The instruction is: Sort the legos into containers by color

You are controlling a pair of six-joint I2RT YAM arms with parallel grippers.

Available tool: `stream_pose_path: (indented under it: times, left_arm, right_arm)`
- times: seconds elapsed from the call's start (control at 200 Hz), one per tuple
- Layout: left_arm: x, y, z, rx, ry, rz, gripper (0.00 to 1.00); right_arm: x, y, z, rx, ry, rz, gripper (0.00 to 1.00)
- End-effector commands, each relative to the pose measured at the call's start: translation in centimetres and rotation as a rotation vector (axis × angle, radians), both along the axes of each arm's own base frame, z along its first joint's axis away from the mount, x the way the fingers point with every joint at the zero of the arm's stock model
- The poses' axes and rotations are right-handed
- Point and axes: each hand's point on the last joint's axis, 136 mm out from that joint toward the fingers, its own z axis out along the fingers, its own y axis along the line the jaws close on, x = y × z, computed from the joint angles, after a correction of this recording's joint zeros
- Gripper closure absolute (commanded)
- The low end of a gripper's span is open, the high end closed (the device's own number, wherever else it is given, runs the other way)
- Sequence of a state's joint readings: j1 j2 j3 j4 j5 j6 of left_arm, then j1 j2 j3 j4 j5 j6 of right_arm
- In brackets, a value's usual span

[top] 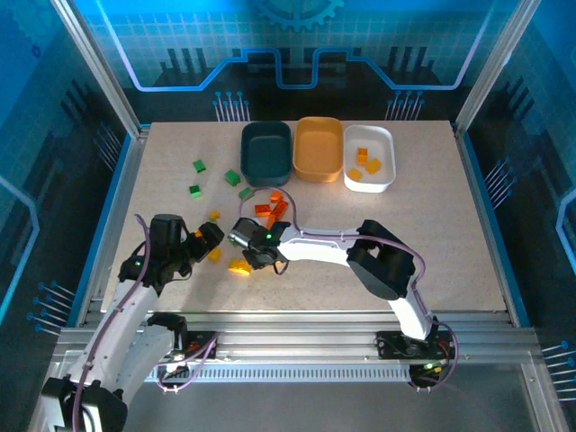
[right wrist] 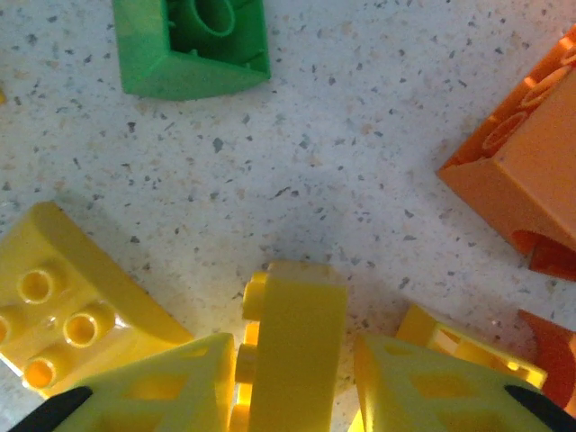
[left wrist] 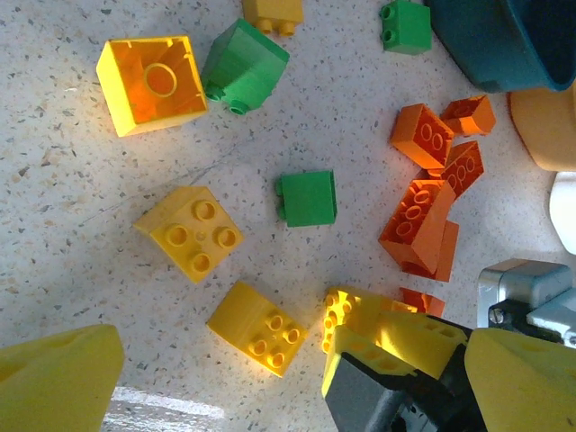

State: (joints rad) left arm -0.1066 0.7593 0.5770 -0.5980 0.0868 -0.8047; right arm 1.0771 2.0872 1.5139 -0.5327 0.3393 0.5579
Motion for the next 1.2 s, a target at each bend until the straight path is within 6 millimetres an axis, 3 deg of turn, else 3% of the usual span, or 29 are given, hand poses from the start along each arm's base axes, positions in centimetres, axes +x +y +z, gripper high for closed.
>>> stream_pose_path:
  times: [0.0,0.14,0.28,0.435,0.555,0.655,0.83,0.925,1.061,1.196]
  left_arm:
    - [-0.4,-0.1,-0.5,0.004,0.019,-0.026,0.01]
    - [-0.3,-0.1,-0.4,0.004,0.015,-0.03,0.01]
    - [-0.1,-0.1,-0.3,0.004,0.014,-0.032,0.01]
    - [0.2,-0.4,0.1,-0.004,0.002,-0.044,0.01]
    - [0.8,-1.6,-0.1,-0.074,-0.016,-0.063,0.01]
    - [1.6,-3.6,0.3,-0.165,-0.049,-0.137,0.01]
    - [2.7,-6.5,1.8,-0.185,-0.118,-0.242,0.01]
    - [3.3,-9.9,2.3,-0.188,-0.154,-0.346,0.01]
    - [3.9,-14.2,2.0,-0.187,-0.137,-0.485,0.01]
    - [4.8,-16.0,2.0,-0.18,-0.133,-0.526,0.01]
  right_arm:
    - [0.6,-0.6,-0.6,-0.059,-0.017,-0.004,0.62]
    - [0.6,-0.1,0.1,-0.034,-0.026,0.011,0.68]
    - [0.7,0.3,2.1,0.013,-0.052,0.019,0.71]
    - [1.2,0.4,6.3,0.103,-0.102,0.021,0.71]
    - [3.5,-1.5,10.2,0.152,-0.162,-0.012,0.71]
    - [7.1,-5.9,12.4,0.137,-0.219,-0.101,0.7]
    - [13.8,-16.1,14.0,0.136,-0.264,-0.31,0.7]
    - [17.6,-21.8,13.6,0.136,-0.257,-0.432,0.7]
    - [22.5,-28.5,11.9,0.155,-0.201,-0.571,0.7]
    - [26.4,-32.4,9.8,0.179,-0.127,-0.642,0.7]
